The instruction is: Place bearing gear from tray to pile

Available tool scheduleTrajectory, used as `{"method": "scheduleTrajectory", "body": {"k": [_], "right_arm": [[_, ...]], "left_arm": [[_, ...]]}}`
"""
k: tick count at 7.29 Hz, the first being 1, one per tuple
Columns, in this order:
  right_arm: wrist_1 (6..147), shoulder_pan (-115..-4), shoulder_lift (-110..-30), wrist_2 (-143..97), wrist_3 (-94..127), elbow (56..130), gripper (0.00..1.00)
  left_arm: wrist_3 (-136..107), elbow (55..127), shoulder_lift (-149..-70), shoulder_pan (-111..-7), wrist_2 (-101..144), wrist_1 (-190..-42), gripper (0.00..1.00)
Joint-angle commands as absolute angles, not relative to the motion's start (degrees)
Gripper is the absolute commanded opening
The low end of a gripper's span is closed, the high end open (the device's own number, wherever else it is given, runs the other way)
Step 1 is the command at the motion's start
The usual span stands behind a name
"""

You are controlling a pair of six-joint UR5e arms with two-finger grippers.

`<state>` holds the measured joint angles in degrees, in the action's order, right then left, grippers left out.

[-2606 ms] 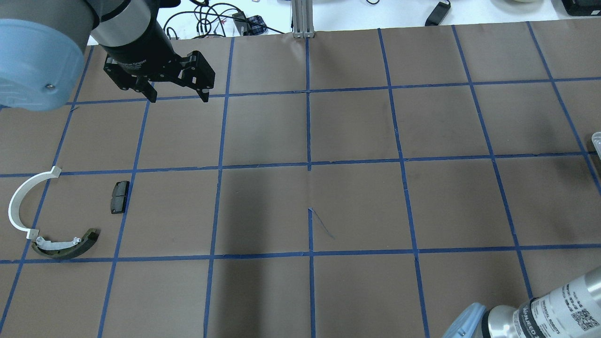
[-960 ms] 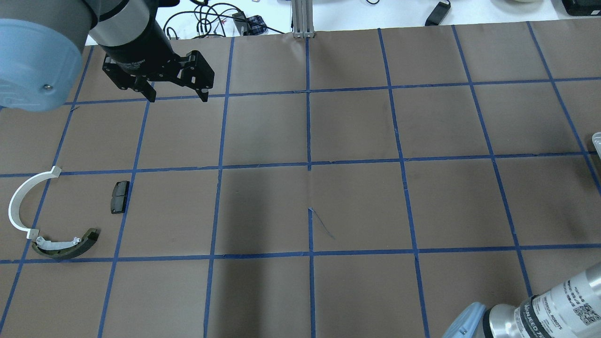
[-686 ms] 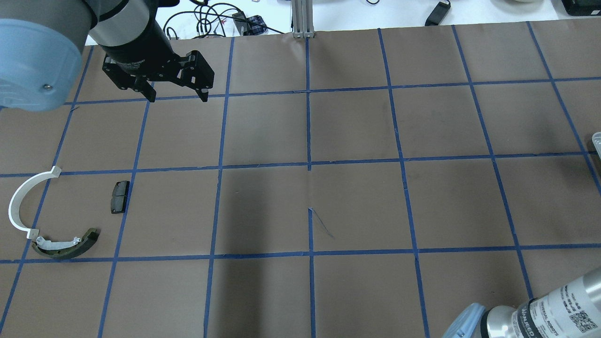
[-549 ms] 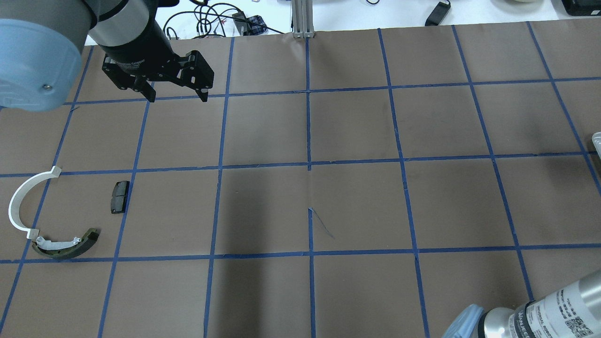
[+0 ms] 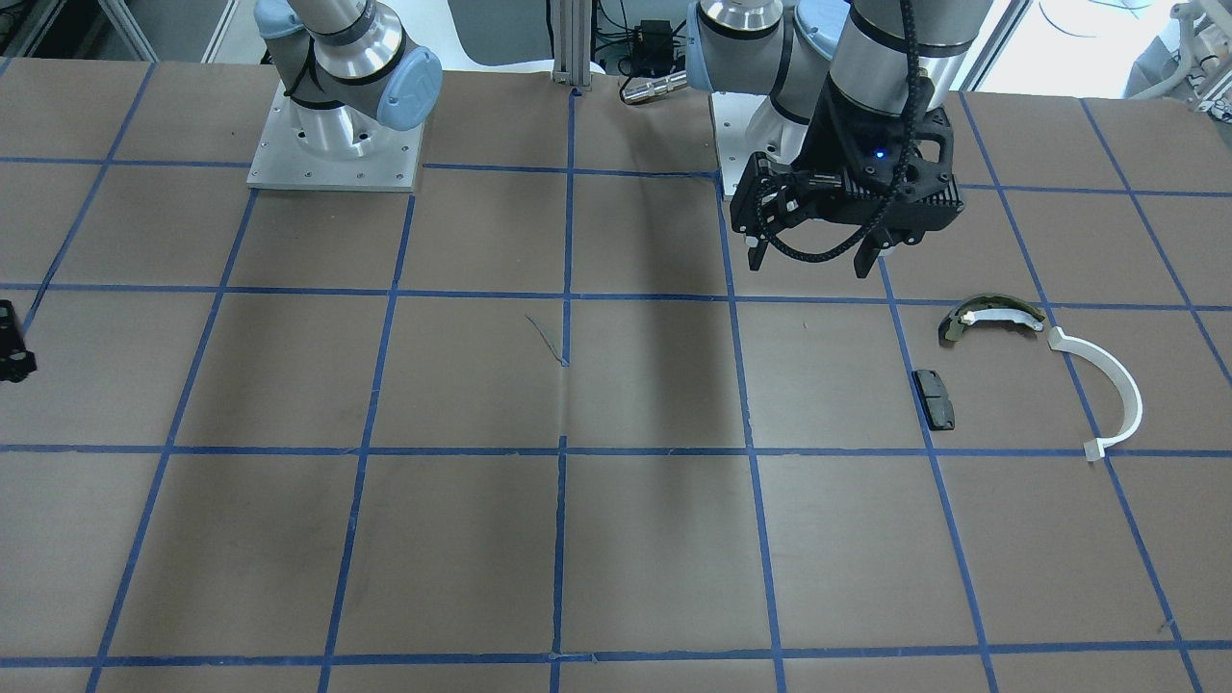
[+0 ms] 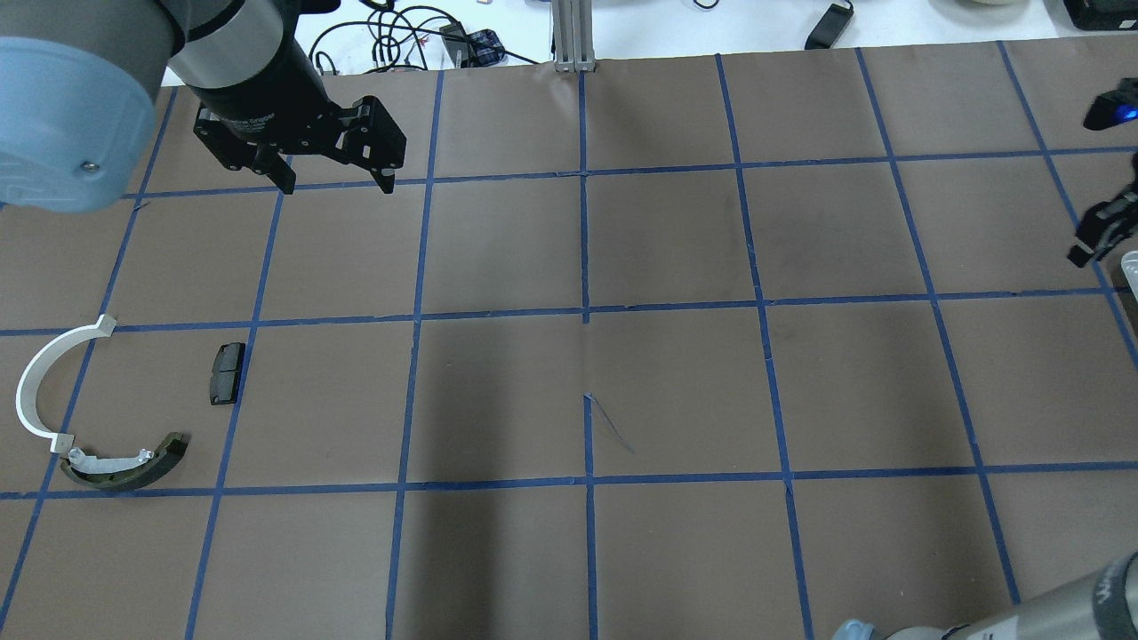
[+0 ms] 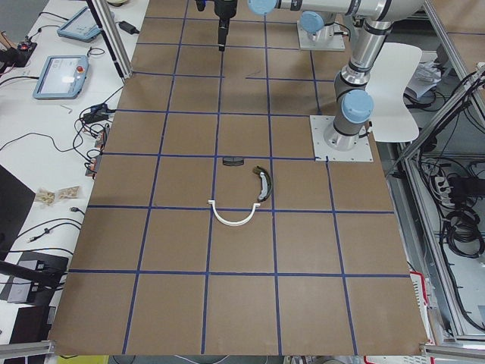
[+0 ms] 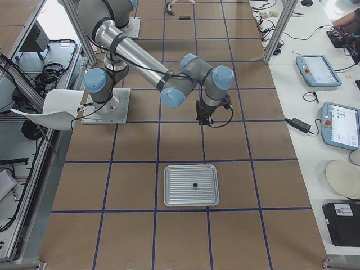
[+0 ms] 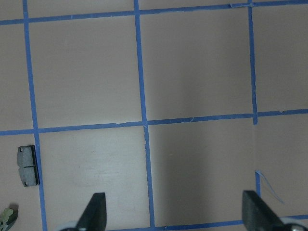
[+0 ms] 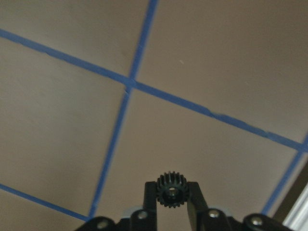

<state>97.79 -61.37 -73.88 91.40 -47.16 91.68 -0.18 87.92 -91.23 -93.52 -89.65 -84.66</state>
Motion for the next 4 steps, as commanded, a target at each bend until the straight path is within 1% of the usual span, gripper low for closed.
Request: {"method": "scheduleTrajectory", "body": {"k": [1, 3, 4], "right_arm": [[96.06, -77.80, -75.94, 84.93, -21.56, 92.19, 0.00], [97.03, -91.52, -75.06, 78.80, -1.59, 92.37, 0.00], [100.51, -96.89, -74.10, 76.14, 7.99, 92.81, 0.00]], "left_arm": [[-0.18, 87.98, -91.23, -93.52, -89.65, -84.81, 1.00], [-0.18, 87.98, -91.23, -93.52, -89.65, -84.81, 1.00], [-0.18, 87.98, -91.23, -93.52, -89.65, -84.81, 1.00]]}}
